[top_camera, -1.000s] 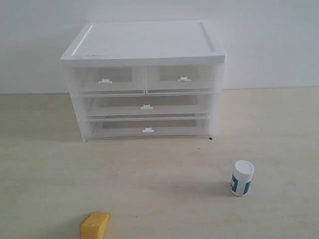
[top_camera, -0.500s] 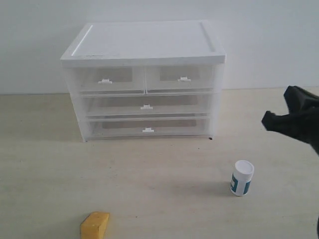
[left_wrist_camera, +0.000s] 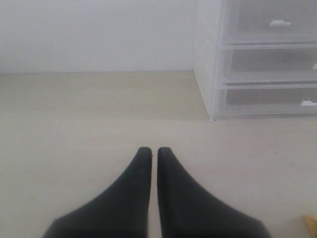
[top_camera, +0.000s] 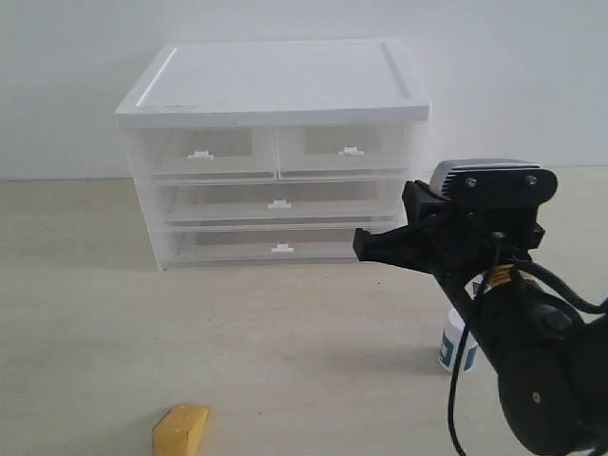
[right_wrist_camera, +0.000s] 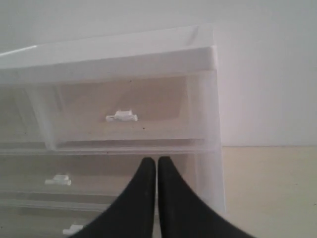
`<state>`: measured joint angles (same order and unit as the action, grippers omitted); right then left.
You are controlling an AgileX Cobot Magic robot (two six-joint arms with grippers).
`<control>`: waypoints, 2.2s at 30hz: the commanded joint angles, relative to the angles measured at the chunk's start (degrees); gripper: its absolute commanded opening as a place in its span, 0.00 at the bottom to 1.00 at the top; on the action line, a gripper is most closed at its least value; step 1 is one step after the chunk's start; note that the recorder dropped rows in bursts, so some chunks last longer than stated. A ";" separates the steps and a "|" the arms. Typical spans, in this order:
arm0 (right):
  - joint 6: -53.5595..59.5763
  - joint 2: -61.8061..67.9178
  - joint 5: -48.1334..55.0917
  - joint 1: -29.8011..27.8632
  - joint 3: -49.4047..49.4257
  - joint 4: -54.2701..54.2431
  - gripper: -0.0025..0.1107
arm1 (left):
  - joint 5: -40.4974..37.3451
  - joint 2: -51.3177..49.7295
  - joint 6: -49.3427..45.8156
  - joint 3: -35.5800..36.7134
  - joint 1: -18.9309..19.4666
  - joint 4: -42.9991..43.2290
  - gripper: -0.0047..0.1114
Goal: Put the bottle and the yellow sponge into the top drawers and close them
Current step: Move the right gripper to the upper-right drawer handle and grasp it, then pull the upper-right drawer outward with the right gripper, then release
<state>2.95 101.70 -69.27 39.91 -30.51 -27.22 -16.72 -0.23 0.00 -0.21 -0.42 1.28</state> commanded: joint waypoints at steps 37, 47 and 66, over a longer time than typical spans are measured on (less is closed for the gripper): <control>10.65 22.22 3.40 -0.09 -32.24 -9.82 0.63 | -0.02 0.23 -0.45 0.21 0.18 -0.36 0.08; 10.20 22.22 4.25 0.03 -32.24 -13.64 0.02 | -0.02 0.23 -0.45 0.21 0.18 -0.36 0.08; 10.89 14.06 3.89 2.80 -20.49 -13.64 0.02 | -0.02 0.23 -0.45 0.21 0.18 -0.36 0.08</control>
<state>13.26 117.51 -65.36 41.81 -53.76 -37.43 -16.72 -0.23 0.00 -0.21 -0.42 1.28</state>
